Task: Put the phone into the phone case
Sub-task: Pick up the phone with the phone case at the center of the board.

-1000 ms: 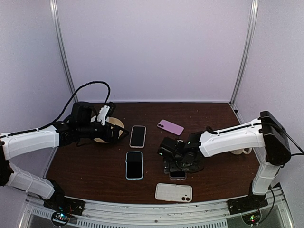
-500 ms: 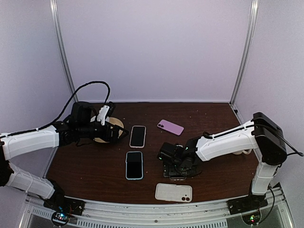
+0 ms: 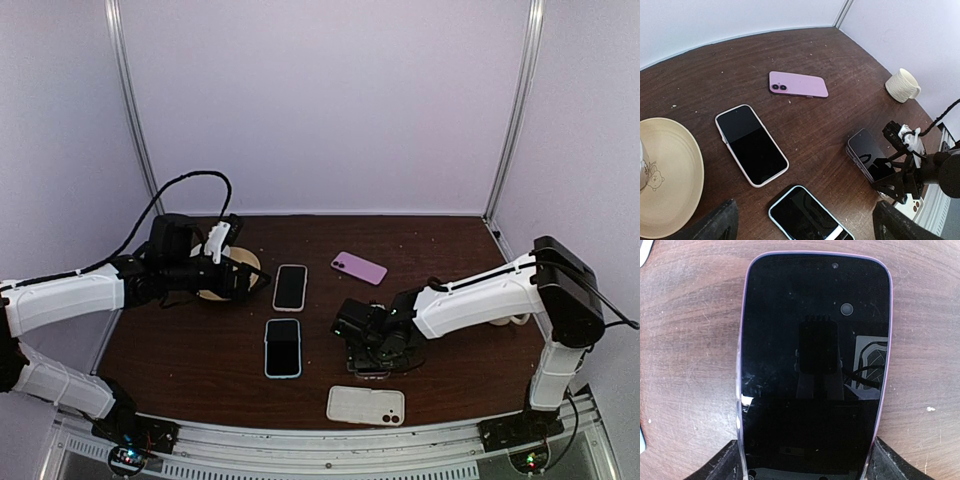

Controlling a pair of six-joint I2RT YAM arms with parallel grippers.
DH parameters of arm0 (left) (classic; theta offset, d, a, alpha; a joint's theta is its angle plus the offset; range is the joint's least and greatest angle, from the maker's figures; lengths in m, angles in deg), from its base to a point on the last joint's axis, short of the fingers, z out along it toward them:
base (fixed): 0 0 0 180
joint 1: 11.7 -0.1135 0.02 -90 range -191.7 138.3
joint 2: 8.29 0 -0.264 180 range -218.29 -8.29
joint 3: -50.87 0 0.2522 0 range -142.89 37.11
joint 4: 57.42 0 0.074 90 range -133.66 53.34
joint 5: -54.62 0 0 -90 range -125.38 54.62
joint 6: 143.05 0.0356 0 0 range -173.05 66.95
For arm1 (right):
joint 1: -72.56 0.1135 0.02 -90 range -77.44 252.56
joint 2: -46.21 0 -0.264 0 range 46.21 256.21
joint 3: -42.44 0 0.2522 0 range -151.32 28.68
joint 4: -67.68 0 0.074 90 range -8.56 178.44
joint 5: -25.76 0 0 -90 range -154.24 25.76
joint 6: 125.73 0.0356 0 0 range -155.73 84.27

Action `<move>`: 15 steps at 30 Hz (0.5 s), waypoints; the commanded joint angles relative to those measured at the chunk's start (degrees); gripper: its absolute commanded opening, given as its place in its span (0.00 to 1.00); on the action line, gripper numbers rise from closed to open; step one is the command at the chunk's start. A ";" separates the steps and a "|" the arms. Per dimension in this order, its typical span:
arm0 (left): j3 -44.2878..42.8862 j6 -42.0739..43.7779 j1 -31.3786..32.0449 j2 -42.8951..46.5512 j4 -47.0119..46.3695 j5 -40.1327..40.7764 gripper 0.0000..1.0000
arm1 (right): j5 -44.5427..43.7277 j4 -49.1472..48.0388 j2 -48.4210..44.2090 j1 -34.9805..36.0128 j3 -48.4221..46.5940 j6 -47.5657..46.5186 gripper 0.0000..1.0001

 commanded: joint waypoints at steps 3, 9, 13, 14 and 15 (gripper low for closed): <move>-1.39 0.32 -0.47 1.20 -1.53 -0.67 0.97 | -2.01 0.76 -1.68 -0.02 0.30 -3.14 0.37; -1.40 0.38 -0.55 1.28 -1.60 -0.73 0.98 | -1.97 -1.53 -2.93 0.05 1.11 -4.67 0.28; -1.28 0.40 -0.55 1.31 -1.90 -1.35 0.98 | -4.58 -5.05 -6.61 0.56 2.01 -7.92 0.23; -1.08 0.61 -0.55 1.13 -2.49 -1.76 0.98 | -5.62 -5.71 -7.53 0.75 2.14 -8.78 0.22; -0.95 0.62 -0.55 0.88 -3.09 -2.19 0.97 | -6.51 -6.98 -8.51 1.03 2.45 -9.82 0.22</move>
